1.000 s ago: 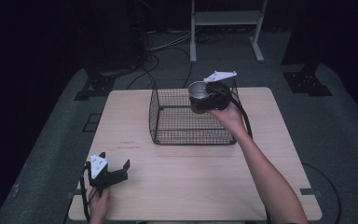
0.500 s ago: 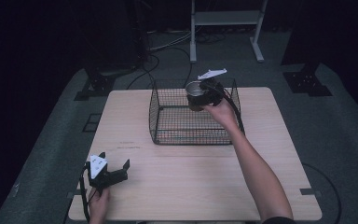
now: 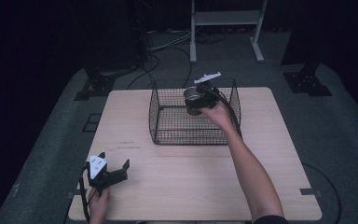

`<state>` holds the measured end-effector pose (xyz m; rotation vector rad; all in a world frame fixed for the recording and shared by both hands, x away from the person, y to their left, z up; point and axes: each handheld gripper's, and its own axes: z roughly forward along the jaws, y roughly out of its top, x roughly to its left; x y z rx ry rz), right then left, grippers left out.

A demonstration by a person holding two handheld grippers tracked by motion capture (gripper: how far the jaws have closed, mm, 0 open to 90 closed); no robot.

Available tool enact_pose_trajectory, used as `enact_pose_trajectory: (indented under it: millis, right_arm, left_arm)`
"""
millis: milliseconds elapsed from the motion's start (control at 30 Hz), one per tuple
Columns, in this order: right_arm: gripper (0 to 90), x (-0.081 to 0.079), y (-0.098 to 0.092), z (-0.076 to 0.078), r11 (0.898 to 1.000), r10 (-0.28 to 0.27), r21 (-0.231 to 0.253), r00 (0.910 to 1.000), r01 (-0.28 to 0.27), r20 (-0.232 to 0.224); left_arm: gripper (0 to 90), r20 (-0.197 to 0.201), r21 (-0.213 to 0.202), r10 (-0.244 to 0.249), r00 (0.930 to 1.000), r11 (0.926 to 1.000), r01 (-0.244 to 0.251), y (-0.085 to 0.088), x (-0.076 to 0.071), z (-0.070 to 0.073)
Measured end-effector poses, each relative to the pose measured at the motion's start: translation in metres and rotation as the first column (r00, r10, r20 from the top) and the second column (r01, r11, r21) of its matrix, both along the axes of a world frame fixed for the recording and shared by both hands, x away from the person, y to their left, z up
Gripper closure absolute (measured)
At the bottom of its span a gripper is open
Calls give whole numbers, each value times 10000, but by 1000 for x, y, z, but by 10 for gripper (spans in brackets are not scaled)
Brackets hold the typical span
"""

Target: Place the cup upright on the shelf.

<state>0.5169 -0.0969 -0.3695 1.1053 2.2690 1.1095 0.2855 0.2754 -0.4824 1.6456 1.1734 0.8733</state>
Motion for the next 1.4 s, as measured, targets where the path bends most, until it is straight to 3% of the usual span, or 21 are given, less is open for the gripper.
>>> enact_pose_trajectory:
  millis: [400,800,1400]
  right_arm:
    - [178,8,-1,-20,9995,-1,-312,9981,-18,-611]
    - [178,14,-9,-29,9985,-160,-538,9938,101,-1100]
    - [176,21,-1,-48,9928,-132,-1193,9820,-96,-1886]
  left_arm:
    - [0,-3,36,-15,10000,10000,15,0,0,0]
    - [0,6,85,-29,10000,10000,29,0,0,0]
    - [0,4,47,-36,10000,10000,36,0,0,0]
